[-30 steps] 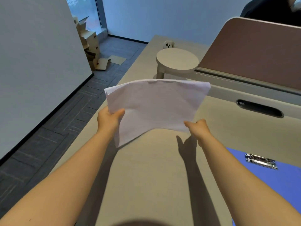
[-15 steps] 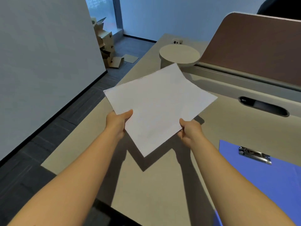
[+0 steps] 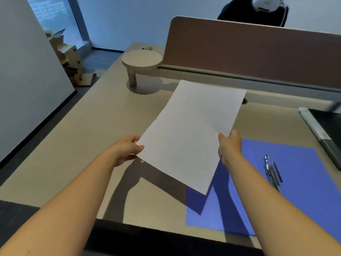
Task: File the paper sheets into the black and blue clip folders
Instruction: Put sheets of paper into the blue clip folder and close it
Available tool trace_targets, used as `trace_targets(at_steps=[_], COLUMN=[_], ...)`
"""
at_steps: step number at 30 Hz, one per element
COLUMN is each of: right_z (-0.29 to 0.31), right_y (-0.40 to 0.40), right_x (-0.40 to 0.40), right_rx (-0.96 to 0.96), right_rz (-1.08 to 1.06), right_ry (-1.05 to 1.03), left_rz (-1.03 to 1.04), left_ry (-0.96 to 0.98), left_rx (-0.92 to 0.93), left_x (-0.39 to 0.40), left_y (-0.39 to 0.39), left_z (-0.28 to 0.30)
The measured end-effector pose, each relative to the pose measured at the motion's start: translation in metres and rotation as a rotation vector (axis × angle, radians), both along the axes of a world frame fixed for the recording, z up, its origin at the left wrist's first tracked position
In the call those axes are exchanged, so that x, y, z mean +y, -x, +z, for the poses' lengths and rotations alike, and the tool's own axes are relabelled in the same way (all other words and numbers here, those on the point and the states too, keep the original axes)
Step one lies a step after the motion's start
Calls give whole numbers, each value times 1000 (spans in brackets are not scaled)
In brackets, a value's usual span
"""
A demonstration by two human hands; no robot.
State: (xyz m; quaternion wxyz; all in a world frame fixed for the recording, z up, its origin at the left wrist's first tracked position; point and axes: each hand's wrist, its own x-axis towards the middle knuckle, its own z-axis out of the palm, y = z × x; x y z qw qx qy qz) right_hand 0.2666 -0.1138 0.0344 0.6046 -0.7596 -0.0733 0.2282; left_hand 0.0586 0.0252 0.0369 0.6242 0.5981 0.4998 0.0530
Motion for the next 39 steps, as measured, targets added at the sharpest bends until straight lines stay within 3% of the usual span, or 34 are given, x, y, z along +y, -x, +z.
trace_targets(at_steps=[3, 9, 18, 29, 39], right_z=[2, -3, -13, -63, -107], right_y=[-9, -23, -90, -204, -232], right_x=[-52, -148, -263, -368, -364], right_rx=[-5, -1, 55, 98, 180], right_rz=[-105, -291, -349, -193, -85], right_ry=[13, 35, -3, 176, 225], left_rz=[-229, -265, -396, -187, -154], left_ry=[32, 14, -81, -102, -223], left_rx=[75, 33, 52, 197, 451], left_x=[-32, -105, -200, -326, -336], left_y=[-26, -73, -152, -245, -270], left_z=[-5, -16, -24, -71, -92])
